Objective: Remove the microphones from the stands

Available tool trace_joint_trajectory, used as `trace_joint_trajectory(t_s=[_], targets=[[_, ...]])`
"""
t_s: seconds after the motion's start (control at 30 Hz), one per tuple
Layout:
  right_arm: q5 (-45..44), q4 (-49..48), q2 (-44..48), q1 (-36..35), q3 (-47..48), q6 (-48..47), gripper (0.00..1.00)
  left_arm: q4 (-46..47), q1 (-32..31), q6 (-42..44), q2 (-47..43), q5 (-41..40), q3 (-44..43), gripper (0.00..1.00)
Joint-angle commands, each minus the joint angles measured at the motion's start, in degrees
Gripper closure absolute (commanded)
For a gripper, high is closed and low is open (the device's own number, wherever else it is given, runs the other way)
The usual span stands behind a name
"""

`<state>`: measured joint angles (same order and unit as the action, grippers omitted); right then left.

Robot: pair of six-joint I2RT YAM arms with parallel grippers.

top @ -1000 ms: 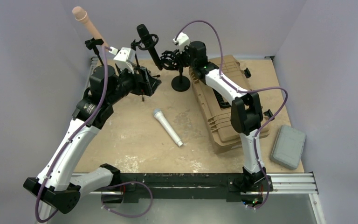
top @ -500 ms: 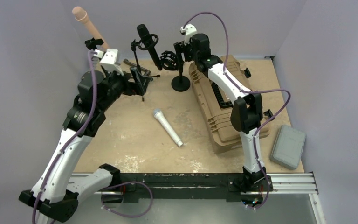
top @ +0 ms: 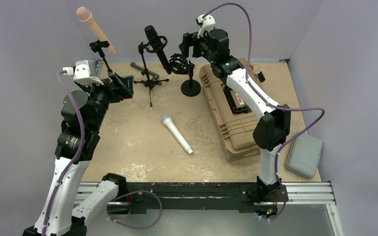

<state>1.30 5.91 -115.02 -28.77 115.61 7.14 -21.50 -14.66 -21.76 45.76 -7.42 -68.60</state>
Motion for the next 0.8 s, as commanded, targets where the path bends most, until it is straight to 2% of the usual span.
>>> trace_joint_trajectory(t_s=[0.0,0.13,0.4,0.77], targets=[[4.66,-10.07,3.42,-4.72,-4.54,-0.16,0.14,2.38,0.42,-0.93,0.29,-1.19,0.22,0.08],[3.45,-12.71,4.39,-7.0,-6.4,-0.68,0.15,2.34,0.46,-0.9,0.38,-0.9,0.22,0.07],[0.49,-15.25,5.62,-8.07,-3.74,0.83,0.14,2.7,0.77,-1.35,1.44,2.15,0.05,0.05],[2.91,-11.14,-8.18,-8.29,19.51,-0.22,0.08,3.08,1.73,-2.67,2.86,6.08,-0.31,0.05]])
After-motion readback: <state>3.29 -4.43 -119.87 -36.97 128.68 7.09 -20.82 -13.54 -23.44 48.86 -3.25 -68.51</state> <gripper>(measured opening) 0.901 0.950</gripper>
